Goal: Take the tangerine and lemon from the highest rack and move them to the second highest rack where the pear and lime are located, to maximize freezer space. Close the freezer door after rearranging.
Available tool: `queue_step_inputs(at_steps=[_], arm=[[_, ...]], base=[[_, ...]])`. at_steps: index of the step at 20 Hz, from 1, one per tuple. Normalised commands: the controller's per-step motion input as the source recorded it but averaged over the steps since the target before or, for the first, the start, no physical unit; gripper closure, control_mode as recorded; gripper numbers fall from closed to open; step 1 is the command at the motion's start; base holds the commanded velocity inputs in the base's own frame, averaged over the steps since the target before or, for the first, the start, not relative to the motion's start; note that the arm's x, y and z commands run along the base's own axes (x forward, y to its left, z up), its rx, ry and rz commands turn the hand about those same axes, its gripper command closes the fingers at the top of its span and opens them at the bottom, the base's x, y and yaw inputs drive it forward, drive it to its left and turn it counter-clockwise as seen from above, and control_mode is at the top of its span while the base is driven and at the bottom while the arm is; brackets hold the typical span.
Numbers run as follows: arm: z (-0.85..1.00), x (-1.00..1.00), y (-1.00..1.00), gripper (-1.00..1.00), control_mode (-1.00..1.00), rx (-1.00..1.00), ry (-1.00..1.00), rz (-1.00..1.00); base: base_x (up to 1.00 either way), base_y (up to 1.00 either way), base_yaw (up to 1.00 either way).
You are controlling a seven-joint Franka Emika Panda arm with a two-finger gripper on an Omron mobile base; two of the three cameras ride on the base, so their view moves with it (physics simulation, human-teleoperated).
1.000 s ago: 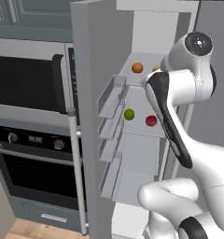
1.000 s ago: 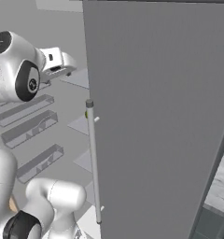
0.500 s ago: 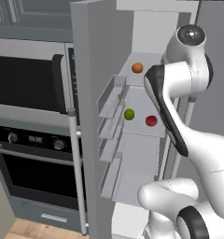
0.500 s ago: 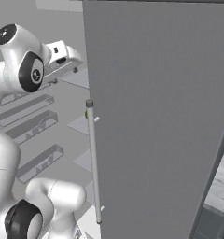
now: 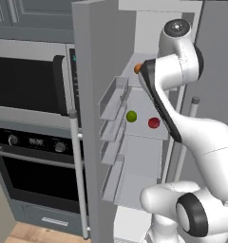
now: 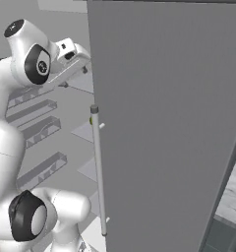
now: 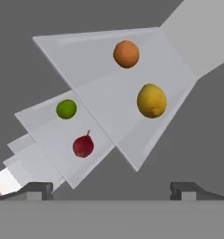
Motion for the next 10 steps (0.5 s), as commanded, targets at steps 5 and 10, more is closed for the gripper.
queue_step_inputs(at_steps=[5,10], arm=[[-0.1,0.37,-0.25,-1.0,-1.0,-0.06,0.1,0.0],[-0.14,0.3,-0.2,-1.0,-1.0,-0.05,0.02,0.0]], base=[[0.0,0.0,0.0],[0.0,0.0,0.0]])
